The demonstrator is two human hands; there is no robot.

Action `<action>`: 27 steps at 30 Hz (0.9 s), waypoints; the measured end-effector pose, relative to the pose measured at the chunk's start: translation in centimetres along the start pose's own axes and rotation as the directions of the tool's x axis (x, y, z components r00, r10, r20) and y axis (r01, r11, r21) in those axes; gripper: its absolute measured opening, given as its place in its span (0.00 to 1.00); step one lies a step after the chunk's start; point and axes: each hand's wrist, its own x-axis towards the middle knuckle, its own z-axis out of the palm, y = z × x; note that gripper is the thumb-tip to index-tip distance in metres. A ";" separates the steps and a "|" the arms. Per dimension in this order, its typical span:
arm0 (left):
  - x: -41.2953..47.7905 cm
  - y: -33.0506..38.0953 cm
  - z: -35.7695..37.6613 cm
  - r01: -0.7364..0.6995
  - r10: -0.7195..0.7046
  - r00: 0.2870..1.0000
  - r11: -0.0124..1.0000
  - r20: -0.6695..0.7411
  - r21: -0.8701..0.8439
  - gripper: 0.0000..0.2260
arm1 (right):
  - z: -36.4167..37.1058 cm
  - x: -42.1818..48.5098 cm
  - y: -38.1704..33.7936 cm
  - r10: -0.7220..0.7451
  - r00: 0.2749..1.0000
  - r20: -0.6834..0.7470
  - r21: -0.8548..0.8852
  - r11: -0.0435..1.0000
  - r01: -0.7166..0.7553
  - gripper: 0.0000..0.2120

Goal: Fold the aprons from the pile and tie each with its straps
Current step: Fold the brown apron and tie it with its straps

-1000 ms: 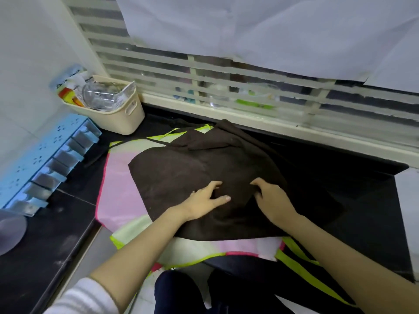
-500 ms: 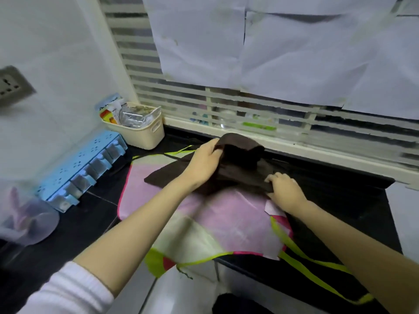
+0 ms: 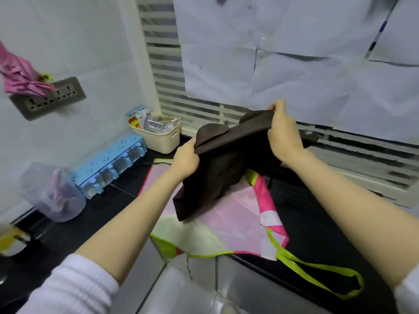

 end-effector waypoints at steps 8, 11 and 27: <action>-1.6 2.3 -0.1 0.085 -0.114 0.993 0.860 -0.028 -0.503 0.20 | 0.4 -3.2 3.3 -0.056 0.960 0.273 0.096 0.995 0.030 0.22; -2.6 2.2 0.7 0.100 -0.112 0.993 0.940 -0.020 -0.327 0.24 | 1.6 -5.8 6.4 -0.042 0.817 0.575 0.018 0.999 0.038 0.24; -6.2 7.8 4.7 0.365 -0.367 0.929 0.930 -0.047 -0.051 0.06 | -2.8 -0.6 9.4 0.020 0.903 0.429 0.290 0.944 -0.159 0.19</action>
